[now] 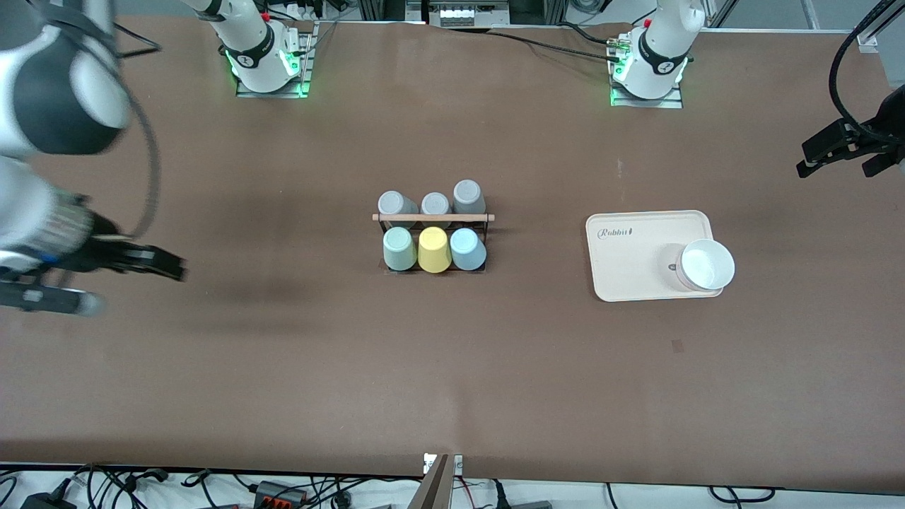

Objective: Hang scattered cups on rack with three cups
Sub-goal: 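Open the right gripper and withdraw it from the rack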

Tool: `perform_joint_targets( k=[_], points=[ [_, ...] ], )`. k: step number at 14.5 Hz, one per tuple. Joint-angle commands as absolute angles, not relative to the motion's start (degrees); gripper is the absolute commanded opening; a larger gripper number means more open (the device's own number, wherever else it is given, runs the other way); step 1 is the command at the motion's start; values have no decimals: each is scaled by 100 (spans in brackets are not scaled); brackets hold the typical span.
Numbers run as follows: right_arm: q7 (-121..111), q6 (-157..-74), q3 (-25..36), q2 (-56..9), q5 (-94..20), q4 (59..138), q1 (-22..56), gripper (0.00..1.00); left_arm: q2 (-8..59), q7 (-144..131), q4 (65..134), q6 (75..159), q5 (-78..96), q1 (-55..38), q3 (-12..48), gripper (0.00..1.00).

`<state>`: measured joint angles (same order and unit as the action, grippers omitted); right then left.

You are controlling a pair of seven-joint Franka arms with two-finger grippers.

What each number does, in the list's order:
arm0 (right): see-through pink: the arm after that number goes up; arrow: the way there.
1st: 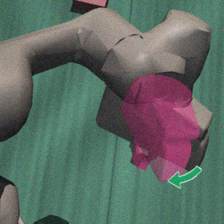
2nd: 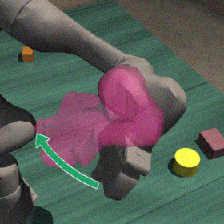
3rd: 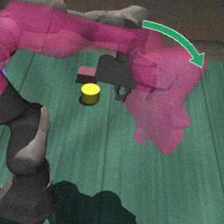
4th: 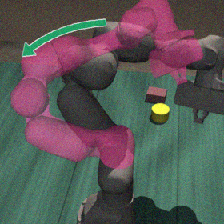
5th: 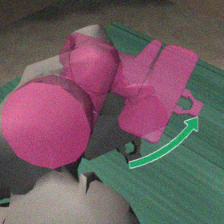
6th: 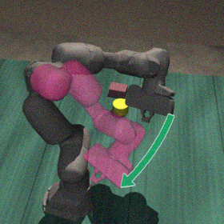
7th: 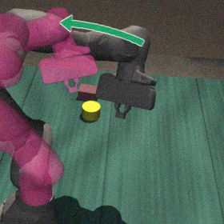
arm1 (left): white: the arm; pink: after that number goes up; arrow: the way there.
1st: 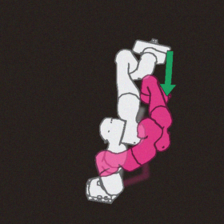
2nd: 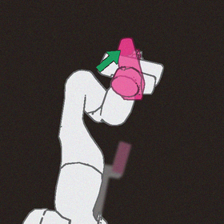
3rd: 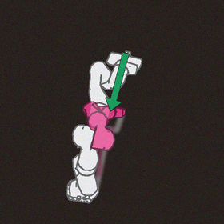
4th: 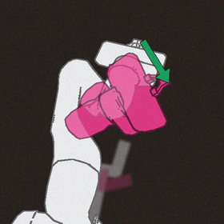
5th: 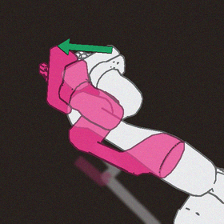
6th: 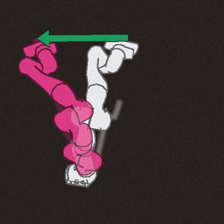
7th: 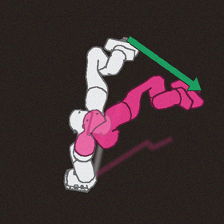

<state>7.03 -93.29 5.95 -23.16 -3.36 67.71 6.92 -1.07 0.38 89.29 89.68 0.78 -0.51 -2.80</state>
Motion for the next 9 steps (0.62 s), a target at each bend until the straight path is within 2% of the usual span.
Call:
perform_joint_targets(
  k=[1, 7, 9],
  points=[
    [159, -9552, 431, -1716, -325, 7460, 203, 100, -132, 35, 8859, 8947, 97, -35, -255, 100],
    [-122, -9650, 413, -1521, -1, 7594, 141, 100, -132, 35, 8868, 8947, 97, -35, -255, 100],
    [-220, -9703, 413, -1381, 0, 7856, 149, 100, -132, 35, 8868, 8947, 97, -35, -255, 100]
  ],
)
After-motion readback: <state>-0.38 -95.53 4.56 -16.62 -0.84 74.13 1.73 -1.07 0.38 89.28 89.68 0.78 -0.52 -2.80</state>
